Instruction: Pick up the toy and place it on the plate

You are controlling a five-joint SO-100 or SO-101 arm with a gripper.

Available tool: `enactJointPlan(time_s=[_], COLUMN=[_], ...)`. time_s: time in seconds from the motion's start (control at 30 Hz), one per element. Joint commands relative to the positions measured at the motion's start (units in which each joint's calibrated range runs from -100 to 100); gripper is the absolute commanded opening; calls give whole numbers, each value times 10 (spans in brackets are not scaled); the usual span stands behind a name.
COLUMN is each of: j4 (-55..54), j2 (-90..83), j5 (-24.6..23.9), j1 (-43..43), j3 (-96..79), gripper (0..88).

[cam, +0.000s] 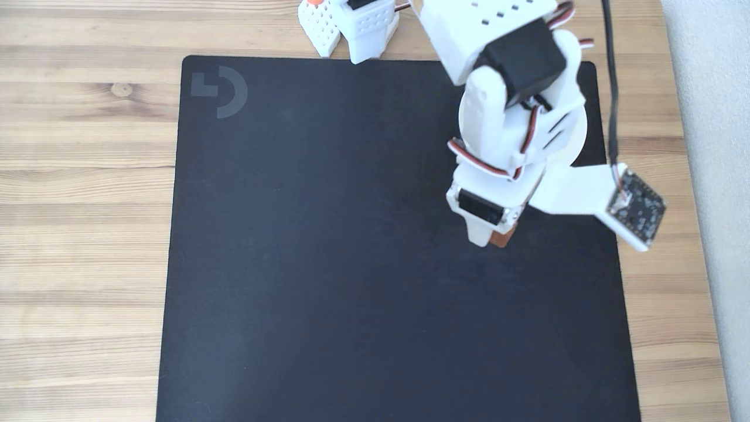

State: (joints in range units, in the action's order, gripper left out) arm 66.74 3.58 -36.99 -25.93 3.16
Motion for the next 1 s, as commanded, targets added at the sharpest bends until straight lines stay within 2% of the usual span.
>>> enactJointPlan(time_s=[0.0,0.3,0.53,0.97], j4=[-5,-2,2,-6], j2=[-71,-130,-191,-373], j5=[0,4,100,192], j1=[-30,-144,-211,-212], j3=[17,16,-8,-260], gripper=[24,24,26,27])
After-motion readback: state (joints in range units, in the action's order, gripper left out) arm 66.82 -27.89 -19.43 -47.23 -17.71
